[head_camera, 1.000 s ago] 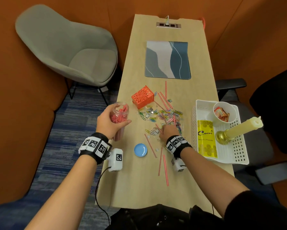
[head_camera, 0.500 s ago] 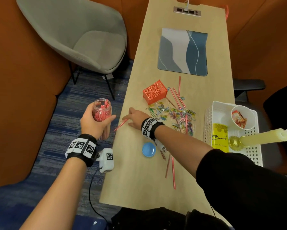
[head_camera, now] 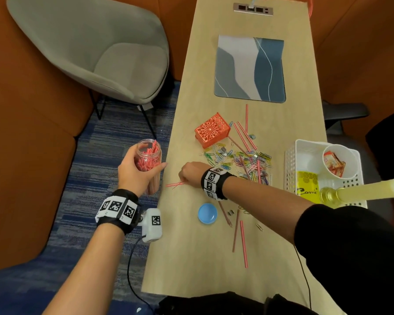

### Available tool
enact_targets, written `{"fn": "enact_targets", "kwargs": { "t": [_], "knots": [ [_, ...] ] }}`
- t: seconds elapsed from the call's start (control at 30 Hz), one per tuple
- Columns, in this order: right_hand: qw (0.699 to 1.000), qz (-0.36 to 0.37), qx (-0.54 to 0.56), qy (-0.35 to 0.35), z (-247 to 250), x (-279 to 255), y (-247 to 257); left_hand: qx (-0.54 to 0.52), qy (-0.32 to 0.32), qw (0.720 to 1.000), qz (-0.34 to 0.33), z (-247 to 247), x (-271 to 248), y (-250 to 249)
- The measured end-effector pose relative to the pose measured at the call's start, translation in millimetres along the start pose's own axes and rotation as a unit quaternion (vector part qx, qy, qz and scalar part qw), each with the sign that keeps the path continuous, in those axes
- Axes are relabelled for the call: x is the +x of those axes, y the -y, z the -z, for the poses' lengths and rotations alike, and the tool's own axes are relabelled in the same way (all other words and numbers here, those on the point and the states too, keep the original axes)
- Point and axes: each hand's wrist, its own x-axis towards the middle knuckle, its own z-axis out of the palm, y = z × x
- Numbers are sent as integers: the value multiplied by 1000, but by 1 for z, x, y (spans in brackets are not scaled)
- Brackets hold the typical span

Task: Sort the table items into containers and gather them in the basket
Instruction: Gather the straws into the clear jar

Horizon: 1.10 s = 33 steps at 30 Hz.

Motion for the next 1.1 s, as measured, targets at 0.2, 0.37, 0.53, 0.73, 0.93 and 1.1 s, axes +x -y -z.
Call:
{"fn": "enact_targets", "kwargs": {
  "t": [0.2,0.37,0.53,0.73,0.93,1.1],
  "knots": [
    [995,-87,8,52,8,-10,1,-11,2,1000,-14,-5,-6,-9],
    [989,-141,49,16,4,-33,-11,-19,-2,999,-31,-6,-20,-15],
    [974,-138,167,-71,-7,-84,-44,-37,-13,998,-48,-15,-33,-25],
    [966,-164,191,-63,-31,-138,-43,-52,-1,996,-68,-34,-51,-43],
    [933,-305,193,-8,-55,-126,-15,-56,6,996,-70,-39,-77,-48],
    [903,-348,252,-26,-68,-121,-6,-25,-6,998,-60,-32,-94,-42]
  ]
}}
